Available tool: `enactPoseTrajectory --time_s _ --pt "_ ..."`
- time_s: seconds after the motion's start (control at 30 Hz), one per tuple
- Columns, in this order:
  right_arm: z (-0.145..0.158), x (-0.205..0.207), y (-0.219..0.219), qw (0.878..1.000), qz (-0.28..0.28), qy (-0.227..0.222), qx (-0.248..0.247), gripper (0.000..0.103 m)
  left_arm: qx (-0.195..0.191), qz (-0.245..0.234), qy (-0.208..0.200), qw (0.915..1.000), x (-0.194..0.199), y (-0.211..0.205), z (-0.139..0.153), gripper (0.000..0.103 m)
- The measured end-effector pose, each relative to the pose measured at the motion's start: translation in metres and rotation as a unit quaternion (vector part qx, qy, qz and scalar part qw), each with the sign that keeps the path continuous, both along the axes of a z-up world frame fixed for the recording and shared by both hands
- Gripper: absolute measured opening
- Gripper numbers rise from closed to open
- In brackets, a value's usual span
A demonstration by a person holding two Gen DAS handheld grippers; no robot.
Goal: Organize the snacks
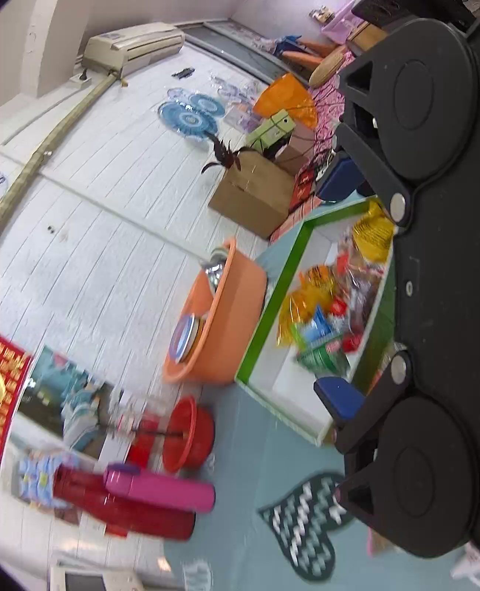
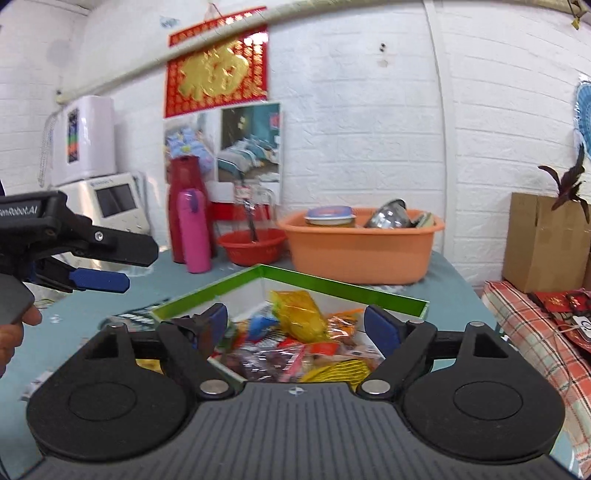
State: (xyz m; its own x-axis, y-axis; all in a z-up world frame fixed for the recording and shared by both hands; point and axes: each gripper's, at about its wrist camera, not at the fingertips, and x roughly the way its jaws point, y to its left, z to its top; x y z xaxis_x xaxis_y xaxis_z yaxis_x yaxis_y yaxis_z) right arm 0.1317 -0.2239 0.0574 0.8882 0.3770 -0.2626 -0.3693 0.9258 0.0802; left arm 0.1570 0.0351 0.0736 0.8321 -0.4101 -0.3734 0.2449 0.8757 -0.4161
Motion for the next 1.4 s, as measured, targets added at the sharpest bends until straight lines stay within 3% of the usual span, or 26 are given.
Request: enactPoseTrajectory --time_s 0.23,0.5,0.6,0.8,0.83,0.87,0.9,0.93,1.0,1.23,1.4 --pt "-0.007 -0.024 0.026 0.998 0.066 0.023 0.007 0.103 -0.002 0.031 0.038 0.9988 -0.02 0.034 -0.02 0.103" --pt "-0.026 -0.01 0.065 0.991 0.111 0.074 -0.002 0.103 -0.032 0.042 0.077 0.9957 0.023 0.051 -0.034 0.103" --pt "-0.031 0.001 0.079 0.99 0.116 0.081 -0.007 0.103 -0.025 0.042 0.092 0.9946 0.043 0.05 -0.041 0.103" --pt "-0.042 0.021 0.106 0.988 0.123 0.063 -0.065 0.103 -0.004 0.033 0.12 0.9923 0.06 0.048 -0.059 0.103" --pt "-0.043 0.024 0.109 0.988 0.125 0.063 -0.07 0.103 -0.004 0.033 0.126 0.9915 0.062 0.048 -0.062 0.085" --pt "-0.044 0.028 0.112 0.987 0.127 0.064 -0.073 0.101 -0.007 0.029 0.132 0.9908 0.063 0.049 -0.065 0.06" --pt "-0.045 0.03 0.114 0.986 0.131 0.067 -0.078 0.08 -0.006 0.034 0.133 0.9905 0.062 0.049 -0.065 0.055" --pt "-0.045 0.032 0.117 0.984 0.14 0.073 -0.081 0.066 -0.003 0.036 0.132 0.9905 0.06 0.048 -0.065 0.052" --pt "-0.044 0.027 0.118 0.983 0.146 0.071 -0.086 0.051 -0.004 0.028 0.124 0.9919 0.052 0.046 -0.06 0.052" --pt "-0.021 -0.038 0.082 0.978 0.167 -0.014 -0.128 0.049 -0.022 -0.024 0.058 0.9978 -0.024 0.023 -0.034 0.053" --pt "-0.032 -0.096 0.049 0.966 0.196 -0.003 -0.168 0.054 -0.011 -0.069 0.084 0.994 -0.073 -0.005 -0.062 0.062"
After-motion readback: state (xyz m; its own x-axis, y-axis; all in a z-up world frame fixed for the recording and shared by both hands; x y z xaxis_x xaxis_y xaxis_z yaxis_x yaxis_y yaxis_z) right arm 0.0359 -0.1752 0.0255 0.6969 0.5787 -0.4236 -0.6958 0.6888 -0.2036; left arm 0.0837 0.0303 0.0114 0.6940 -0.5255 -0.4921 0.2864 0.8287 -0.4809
